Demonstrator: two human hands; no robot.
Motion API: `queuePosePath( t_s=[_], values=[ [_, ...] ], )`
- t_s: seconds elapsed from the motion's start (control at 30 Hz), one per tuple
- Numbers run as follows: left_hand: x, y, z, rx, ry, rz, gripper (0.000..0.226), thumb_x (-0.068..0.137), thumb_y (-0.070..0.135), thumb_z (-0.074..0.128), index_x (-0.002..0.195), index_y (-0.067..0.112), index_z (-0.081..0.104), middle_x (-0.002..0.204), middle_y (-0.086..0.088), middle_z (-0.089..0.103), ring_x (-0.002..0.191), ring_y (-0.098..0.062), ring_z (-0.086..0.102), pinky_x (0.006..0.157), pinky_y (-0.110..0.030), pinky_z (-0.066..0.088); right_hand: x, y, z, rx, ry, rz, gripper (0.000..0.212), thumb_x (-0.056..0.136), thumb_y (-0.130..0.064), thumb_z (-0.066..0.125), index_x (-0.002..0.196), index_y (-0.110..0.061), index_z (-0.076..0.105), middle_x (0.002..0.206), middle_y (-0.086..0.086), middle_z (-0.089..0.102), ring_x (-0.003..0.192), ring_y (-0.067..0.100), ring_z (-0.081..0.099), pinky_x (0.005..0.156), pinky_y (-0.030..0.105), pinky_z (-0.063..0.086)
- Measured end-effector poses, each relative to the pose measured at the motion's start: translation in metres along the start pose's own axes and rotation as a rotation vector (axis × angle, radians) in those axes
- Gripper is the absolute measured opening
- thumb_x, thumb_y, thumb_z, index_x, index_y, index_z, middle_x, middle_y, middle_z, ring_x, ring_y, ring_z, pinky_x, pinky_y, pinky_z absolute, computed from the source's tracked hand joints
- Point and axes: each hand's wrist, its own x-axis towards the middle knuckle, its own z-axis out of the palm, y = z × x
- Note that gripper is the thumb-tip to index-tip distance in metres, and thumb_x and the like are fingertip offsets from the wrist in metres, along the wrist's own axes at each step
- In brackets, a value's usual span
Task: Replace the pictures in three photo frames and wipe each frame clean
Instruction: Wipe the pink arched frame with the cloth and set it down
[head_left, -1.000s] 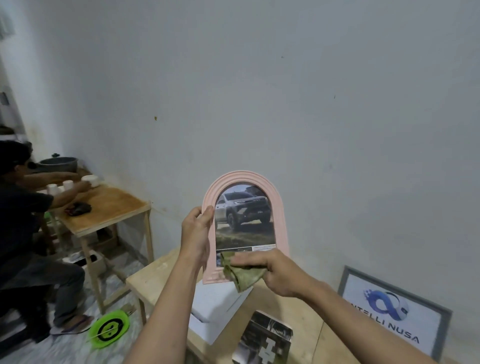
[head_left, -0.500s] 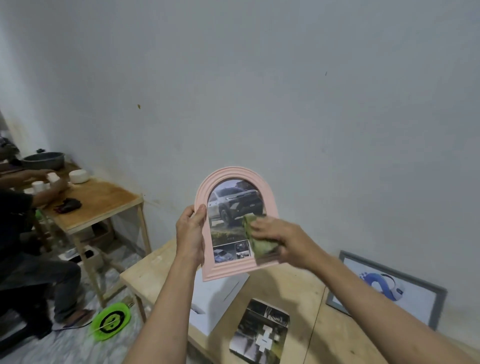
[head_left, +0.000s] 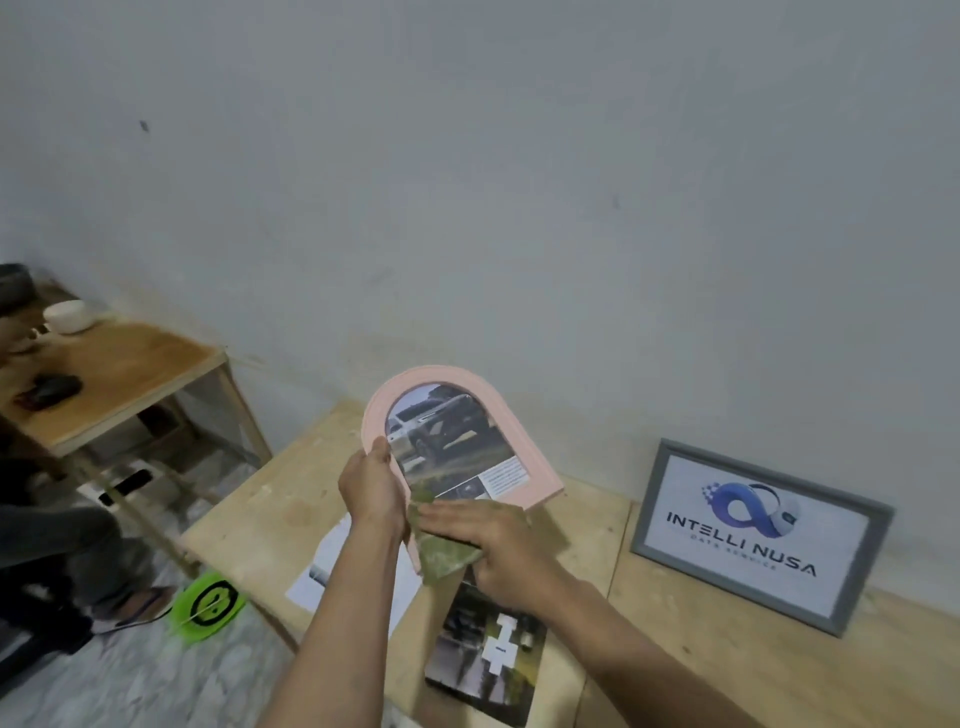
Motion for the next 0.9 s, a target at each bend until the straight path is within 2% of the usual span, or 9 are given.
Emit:
queuePosePath(
  t_s=[0.07,0.17,0.33,0.43,0.57,0.63,0.7,0.77,0.9],
  values=[
    [0.015,-0.017,0.014,0.011,0.039,-0.075,0.023,0.099,0.021,0.053,0.097,-0.001,0.059,0.091,-0.015,0.059,0.081,-0.028,0.053,0.068,-0.033,0.038,-0.001,0.018,0.006,-0.044,-0.067,-0.040,0.068,0.071,-0.001,0.029,0.129,-0.014,0.060,0.136,0.000,0.057,0.130,0.009,0.047,0.113,0.021,0.029],
    [0.034,-0.036,0.032,0.069,0.041,-0.119,0.026,0.101,0.025,0.051,0.100,0.000,0.058,0.097,-0.014,0.058,0.088,-0.029,0.054,0.073,-0.034,0.037,-0.006,0.049,0.016,-0.072,-0.157,-0.070,0.078,0.063,-0.001,0.021,0.130,-0.010,0.059,0.139,0.004,0.054,0.133,0.013,0.043,0.117,0.021,0.021],
    [0.056,-0.066,0.037,-0.027,0.032,-0.228,0.020,0.098,0.030,0.054,0.100,0.011,0.060,0.094,-0.011,0.061,0.088,-0.030,0.059,0.077,-0.039,0.044,-0.018,0.127,-0.006,-0.205,-0.209,-0.130,0.063,0.079,0.017,0.043,0.131,-0.016,0.057,0.138,-0.002,0.054,0.134,0.011,0.044,0.111,0.029,0.038],
    [0.062,-0.077,0.037,0.013,0.047,-0.247,0.017,0.098,0.031,0.054,0.094,0.016,0.059,0.098,-0.013,0.062,0.088,-0.030,0.058,0.080,-0.041,0.044,-0.007,0.165,-0.036,-0.342,-0.173,-0.083,0.051,0.083,0.010,0.046,0.124,-0.015,0.061,0.133,-0.004,0.058,0.123,0.008,0.053,0.106,0.029,0.043],
    [0.069,-0.096,0.032,0.042,0.053,-0.255,0.019,0.093,0.035,0.058,0.086,0.018,0.060,0.095,-0.014,0.061,0.087,-0.030,0.058,0.078,-0.040,0.043,-0.009,0.216,-0.052,-0.103,0.176,0.318,0.071,0.066,0.020,0.039,0.123,-0.013,0.064,0.128,-0.005,0.058,0.116,0.007,0.056,0.103,0.027,0.044],
    [0.075,-0.108,0.029,0.032,0.036,-0.281,0.021,0.085,0.040,0.061,0.087,0.019,0.063,0.093,-0.014,0.062,0.087,-0.032,0.061,0.080,-0.043,0.046,-0.003,0.231,-0.057,0.126,0.281,0.627,0.070,0.071,0.025,0.042,0.118,-0.020,0.067,0.105,0.003,0.070,0.080,0.007,0.066,0.073,0.021,0.054],
    [0.080,-0.121,0.027,0.015,0.014,-0.300,0.020,0.084,0.038,0.063,0.087,0.019,0.064,0.094,-0.016,0.063,0.088,-0.033,0.063,0.083,-0.047,0.048,0.006,0.242,-0.063,0.338,0.382,0.836,0.061,0.077,0.024,0.046,0.113,-0.021,0.068,0.082,0.005,0.070,0.052,0.005,0.060,0.048,0.019,0.049],
    [0.073,-0.118,0.032,0.001,-0.006,-0.313,0.017,0.086,0.034,0.064,0.088,0.017,0.065,0.096,-0.017,0.064,0.091,-0.034,0.063,0.085,-0.050,0.049,0.010,0.255,-0.069,0.456,0.433,0.966,0.054,0.079,0.020,0.050,0.115,-0.016,0.068,0.076,0.008,0.067,0.051,0.014,0.057,0.045,0.020,0.048],
    [0.063,-0.118,0.050,0.013,-0.047,-0.272,0.013,0.100,0.020,0.056,0.092,0.011,0.060,0.091,-0.015,0.062,0.083,-0.029,0.060,0.076,-0.040,0.046,0.003,0.284,-0.063,0.414,0.330,1.076,0.050,0.086,0.015,0.045,0.119,-0.018,0.064,0.079,0.004,0.067,0.057,0.021,0.057,0.049,0.028,0.048]
  ],
)
